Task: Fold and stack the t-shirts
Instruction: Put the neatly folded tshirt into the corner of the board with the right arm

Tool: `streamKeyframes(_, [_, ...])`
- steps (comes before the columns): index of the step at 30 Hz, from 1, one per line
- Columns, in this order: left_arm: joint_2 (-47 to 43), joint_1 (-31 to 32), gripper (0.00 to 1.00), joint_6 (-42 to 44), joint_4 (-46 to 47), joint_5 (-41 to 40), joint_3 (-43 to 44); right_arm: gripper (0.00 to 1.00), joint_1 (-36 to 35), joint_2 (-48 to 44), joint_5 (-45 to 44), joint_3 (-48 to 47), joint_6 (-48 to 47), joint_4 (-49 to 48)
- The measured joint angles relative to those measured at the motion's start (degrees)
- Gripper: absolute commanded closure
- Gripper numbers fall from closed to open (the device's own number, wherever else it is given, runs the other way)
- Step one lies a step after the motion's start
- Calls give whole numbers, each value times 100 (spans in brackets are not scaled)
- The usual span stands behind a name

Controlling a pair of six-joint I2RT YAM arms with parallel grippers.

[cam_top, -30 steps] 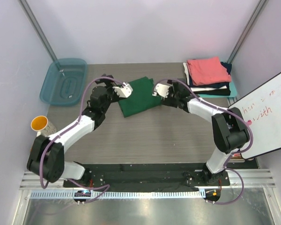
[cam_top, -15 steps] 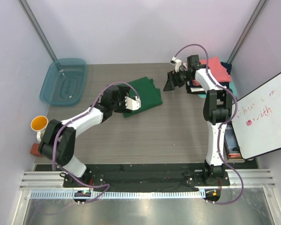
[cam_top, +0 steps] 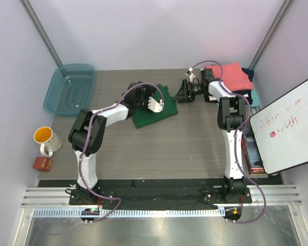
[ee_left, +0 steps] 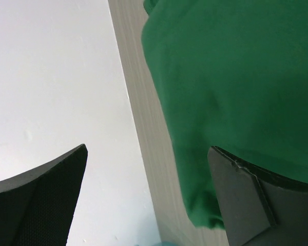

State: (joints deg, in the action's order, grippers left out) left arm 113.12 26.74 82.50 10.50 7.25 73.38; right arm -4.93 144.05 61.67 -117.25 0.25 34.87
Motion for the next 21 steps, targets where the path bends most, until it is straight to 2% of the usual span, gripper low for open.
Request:
streamKeyframes(9, [424, 63, 0, 516, 181, 149, 190, 20, 55, 337, 83, -382, 761, -612])
streamKeyframes(17, [673, 101, 0, 413, 603, 302, -79, 22, -223, 361, 76, -354, 949, -772])
streamKeyframes(21, [730, 127, 0, 278, 1106, 297, -304, 22, -466, 361, 85, -323, 981, -820])
